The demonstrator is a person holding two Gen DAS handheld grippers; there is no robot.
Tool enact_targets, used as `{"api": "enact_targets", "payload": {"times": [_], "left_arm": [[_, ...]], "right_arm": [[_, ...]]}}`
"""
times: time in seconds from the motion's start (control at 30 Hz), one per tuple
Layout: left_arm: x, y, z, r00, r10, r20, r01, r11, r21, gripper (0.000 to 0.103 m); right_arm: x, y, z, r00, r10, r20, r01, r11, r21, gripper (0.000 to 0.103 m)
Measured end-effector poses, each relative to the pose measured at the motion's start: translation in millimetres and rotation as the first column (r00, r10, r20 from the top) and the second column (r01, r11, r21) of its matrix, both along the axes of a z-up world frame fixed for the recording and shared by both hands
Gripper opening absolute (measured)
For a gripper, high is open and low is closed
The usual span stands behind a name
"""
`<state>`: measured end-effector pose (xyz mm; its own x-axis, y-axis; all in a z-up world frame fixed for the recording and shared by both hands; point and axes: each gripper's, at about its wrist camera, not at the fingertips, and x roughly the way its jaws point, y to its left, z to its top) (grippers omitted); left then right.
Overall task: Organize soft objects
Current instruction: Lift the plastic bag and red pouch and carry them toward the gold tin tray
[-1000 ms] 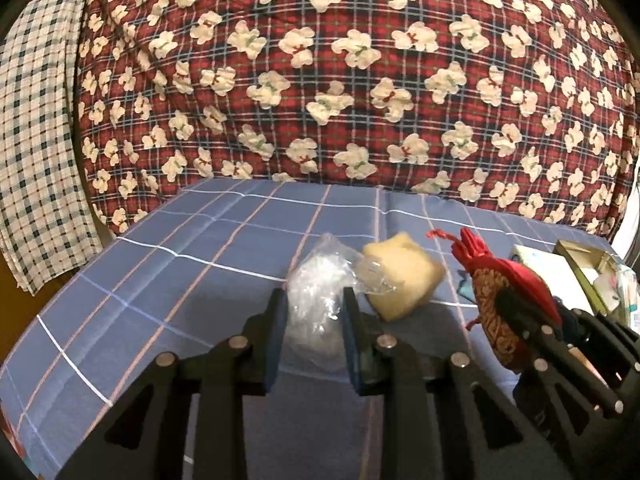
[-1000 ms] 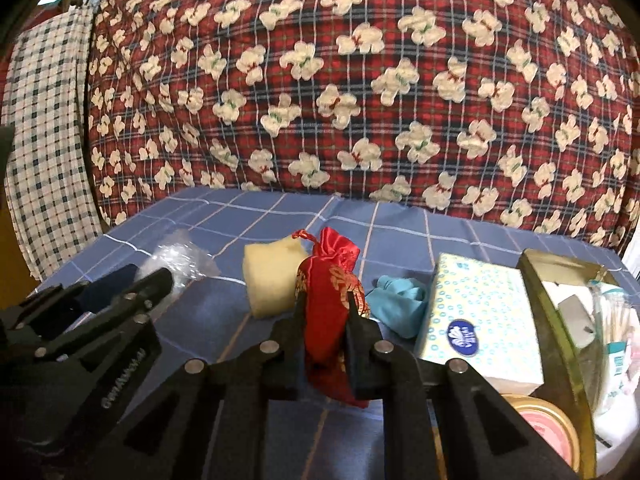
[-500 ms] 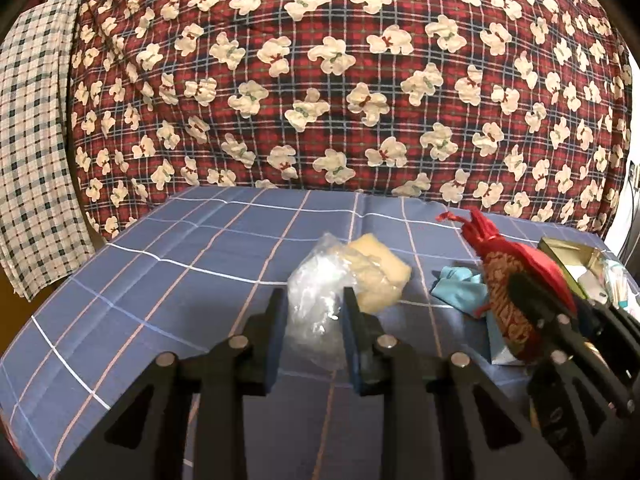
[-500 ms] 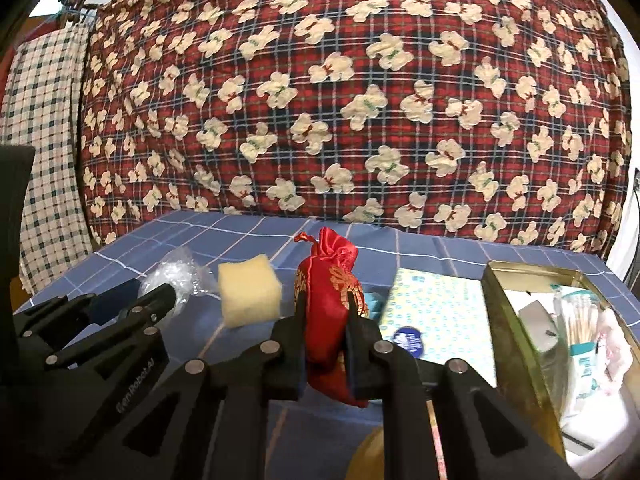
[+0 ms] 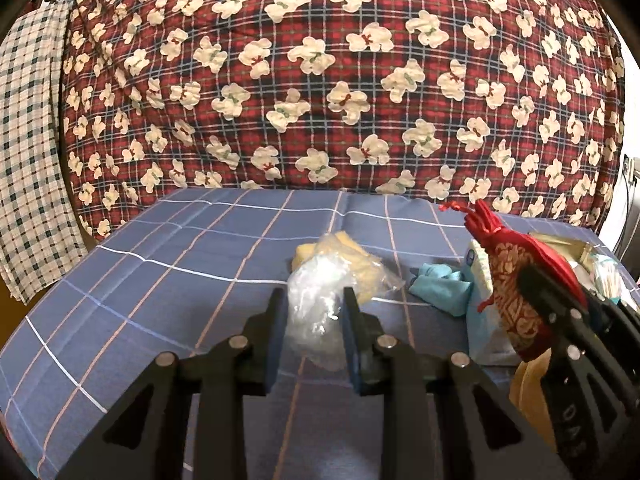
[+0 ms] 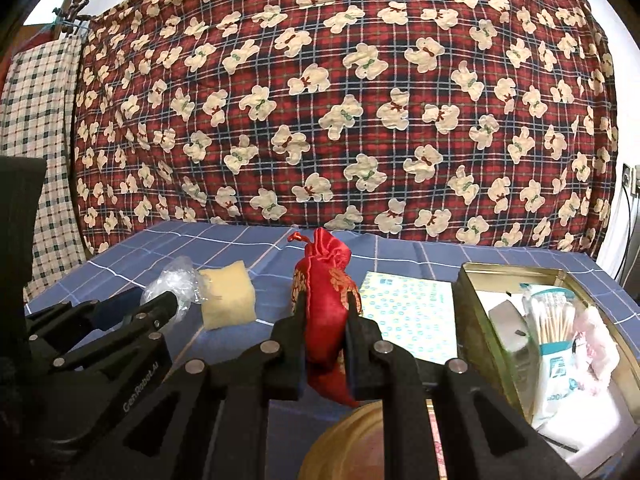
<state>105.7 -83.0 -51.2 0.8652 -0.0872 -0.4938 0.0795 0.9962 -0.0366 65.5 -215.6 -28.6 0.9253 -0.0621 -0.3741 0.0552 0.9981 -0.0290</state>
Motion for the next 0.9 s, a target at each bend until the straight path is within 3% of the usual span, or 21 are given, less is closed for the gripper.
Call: {"api": "enact_targets", "payload": {"times": [0.9], "left_arm": [[-1.1,-38.3,1.1,0.999,-0.051,-0.01,0.051,0.999,0.019,0.025]], "right_arm": [[-15.6,-29.6,2.7,0.999,-0.028,0.034,0.028,1.0,0.005,0.016]]}}
